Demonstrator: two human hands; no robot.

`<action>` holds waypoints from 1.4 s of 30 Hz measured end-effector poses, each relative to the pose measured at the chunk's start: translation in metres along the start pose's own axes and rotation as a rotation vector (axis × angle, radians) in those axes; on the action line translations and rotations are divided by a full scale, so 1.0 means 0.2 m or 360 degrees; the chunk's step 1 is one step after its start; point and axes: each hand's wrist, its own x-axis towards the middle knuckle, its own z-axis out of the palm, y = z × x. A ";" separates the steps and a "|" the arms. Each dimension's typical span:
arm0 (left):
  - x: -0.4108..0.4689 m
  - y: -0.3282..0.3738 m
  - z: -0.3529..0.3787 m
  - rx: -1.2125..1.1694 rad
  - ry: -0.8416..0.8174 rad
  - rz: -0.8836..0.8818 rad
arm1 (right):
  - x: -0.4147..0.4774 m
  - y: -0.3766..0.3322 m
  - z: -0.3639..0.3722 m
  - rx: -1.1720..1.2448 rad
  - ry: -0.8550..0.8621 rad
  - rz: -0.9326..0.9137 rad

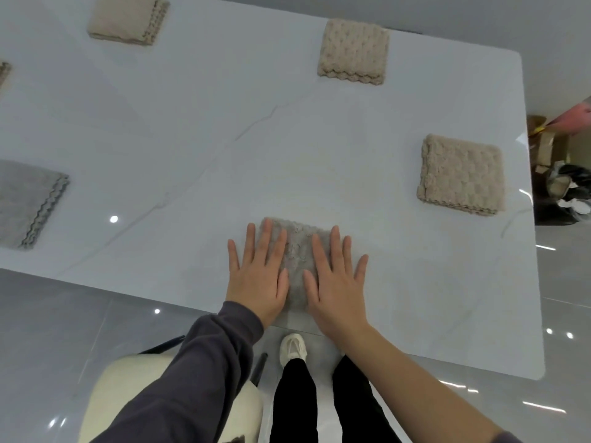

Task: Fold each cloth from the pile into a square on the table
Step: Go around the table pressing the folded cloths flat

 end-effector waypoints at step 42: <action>0.84 1.96 0.22 -0.0716 0.0439 -0.1060 | 0.74 1.65 -1.04 -0.0385 -0.0138 -0.1019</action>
